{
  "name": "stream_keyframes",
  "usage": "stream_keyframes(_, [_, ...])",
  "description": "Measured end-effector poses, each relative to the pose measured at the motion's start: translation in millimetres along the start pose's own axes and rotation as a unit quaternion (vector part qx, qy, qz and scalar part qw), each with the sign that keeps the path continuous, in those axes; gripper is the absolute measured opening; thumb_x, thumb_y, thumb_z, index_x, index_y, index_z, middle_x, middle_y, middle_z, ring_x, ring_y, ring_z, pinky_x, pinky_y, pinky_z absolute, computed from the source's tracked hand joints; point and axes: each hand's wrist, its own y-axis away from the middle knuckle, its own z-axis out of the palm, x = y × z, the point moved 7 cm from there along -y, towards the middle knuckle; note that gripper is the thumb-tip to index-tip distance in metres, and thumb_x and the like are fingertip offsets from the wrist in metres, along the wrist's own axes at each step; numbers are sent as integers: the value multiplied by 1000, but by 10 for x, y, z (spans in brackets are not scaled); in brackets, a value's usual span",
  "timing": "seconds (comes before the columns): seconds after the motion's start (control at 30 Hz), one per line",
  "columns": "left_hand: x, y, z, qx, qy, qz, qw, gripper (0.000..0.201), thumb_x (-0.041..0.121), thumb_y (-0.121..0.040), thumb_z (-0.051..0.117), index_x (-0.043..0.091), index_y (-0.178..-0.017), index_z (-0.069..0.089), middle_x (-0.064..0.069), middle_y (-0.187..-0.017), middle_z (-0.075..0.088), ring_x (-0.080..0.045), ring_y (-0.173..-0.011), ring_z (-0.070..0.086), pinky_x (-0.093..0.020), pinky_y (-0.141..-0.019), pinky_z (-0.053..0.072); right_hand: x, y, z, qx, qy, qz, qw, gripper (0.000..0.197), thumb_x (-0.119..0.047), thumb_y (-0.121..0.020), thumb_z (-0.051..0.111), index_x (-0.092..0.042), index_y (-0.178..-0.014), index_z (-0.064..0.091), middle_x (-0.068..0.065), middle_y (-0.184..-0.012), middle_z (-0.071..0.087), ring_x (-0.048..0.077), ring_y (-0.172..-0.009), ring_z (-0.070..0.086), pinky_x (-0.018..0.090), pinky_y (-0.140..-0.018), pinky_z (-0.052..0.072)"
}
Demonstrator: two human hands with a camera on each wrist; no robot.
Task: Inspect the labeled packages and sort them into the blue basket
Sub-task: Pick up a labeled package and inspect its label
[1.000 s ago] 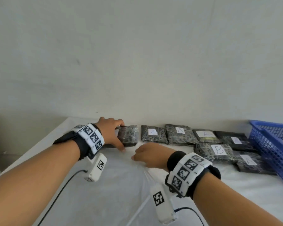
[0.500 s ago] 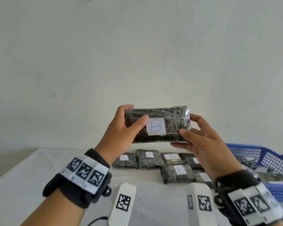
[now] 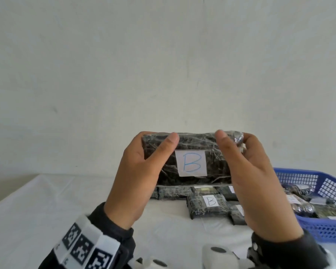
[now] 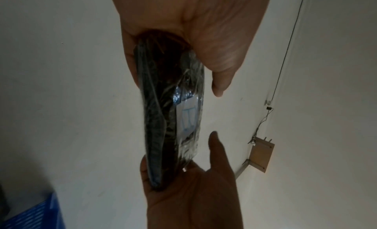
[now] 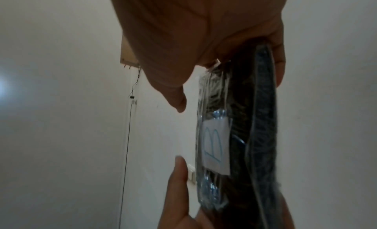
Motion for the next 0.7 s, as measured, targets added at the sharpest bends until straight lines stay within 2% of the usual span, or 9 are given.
stream_keyframes(0.03, [-38, 15, -2, 10, 14, -4, 1000, 47, 59, -84, 76, 17, -104, 71, -7, -104, 79, -25, -102, 75, -49, -97, 56, -18, 15, 29, 8, 13, -16, 1000, 74, -81, -74, 53, -23, -119, 57, -12, -78, 54, 3, -74, 53, 26, -67, 39])
stream_keyframes(0.1, [-117, 41, -10, 20, 39, -22, 999, 44, 51, -80, 75, 14, -104, 71, -6, -102, 80, -23, -100, 77, -43, -92, 58, -10, 16, 81, 32, 27, -46, 998, 73, -79, -71, 58, -23, -117, 56, -12, -76, 58, -1, -67, 54, 22, -63, 42])
stream_keyframes(0.17, [-157, 60, -1, 17, 39, -25, 999, 46, 50, -79, 72, 12, -105, 70, -6, -101, 80, -21, -98, 77, -39, -87, 58, 28, 14, 95, 65, 31, -67, 995, 65, -74, -71, 66, -24, -111, 56, -10, -81, 67, -1, -74, 61, 16, -62, 46])
stream_keyframes(0.3, [-115, 112, -53, 73, 32, 21, 997, 48, 52, -73, 83, 14, -99, 72, -5, -94, 80, -25, -91, 78, -47, -86, 61, 36, 98, 186, 84, 9, -76, 994, 65, -71, -65, 75, -27, -108, 54, -11, -87, 69, -1, -81, 65, 10, -66, 49])
stream_keyframes(0.37, [-85, 133, -76, 100, 28, 41, 994, 47, 53, -73, 85, 15, -97, 71, -3, -91, 79, -24, -88, 77, -46, -83, 63, 24, 129, 214, 96, 15, -74, 993, 63, -70, -64, 79, -30, -104, 52, -11, -89, 68, -1, -82, 64, 11, -67, 48])
stream_keyframes(0.43, [-53, 143, -61, 95, 19, 59, 994, 46, 53, -76, 84, 15, -97, 70, -3, -90, 78, -23, -87, 77, -40, -79, 63, 13, 134, 228, 106, 13, -79, 991, 63, -69, -65, 80, -29, -105, 52, -10, -89, 67, -2, -82, 63, 11, -68, 48])
stream_keyframes(0.53, [25, 160, -74, 97, 3, 87, 991, 41, 47, -74, 81, 14, -94, 69, 2, -83, 78, -12, -78, 75, -21, -70, 58, 13, 131, 237, 113, -17, -83, 990, 72, -69, -64, 80, -22, -112, 54, -11, -87, 66, -3, -78, 62, 12, -69, 48])
stream_keyframes(0.63, [50, 163, -38, 79, -5, 90, 993, 42, 47, -71, 76, 12, -94, 69, 3, -83, 77, -10, -77, 74, -17, -70, 55, 19, 113, 234, 114, -23, -87, 989, 70, -68, -65, 80, -19, -109, 55, -8, -82, 66, -4, -69, 58, 12, -65, 48])
stream_keyframes(0.7, [39, 157, -54, 84, -2, 95, 992, 40, 45, -72, 78, 13, -94, 69, 3, -83, 78, -10, -78, 74, -18, -70, 56, 25, 97, 219, 114, -33, -92, 989, 70, -67, -65, 78, -18, -109, 55, -20, -82, 67, -6, -68, 59, 10, -65, 47])
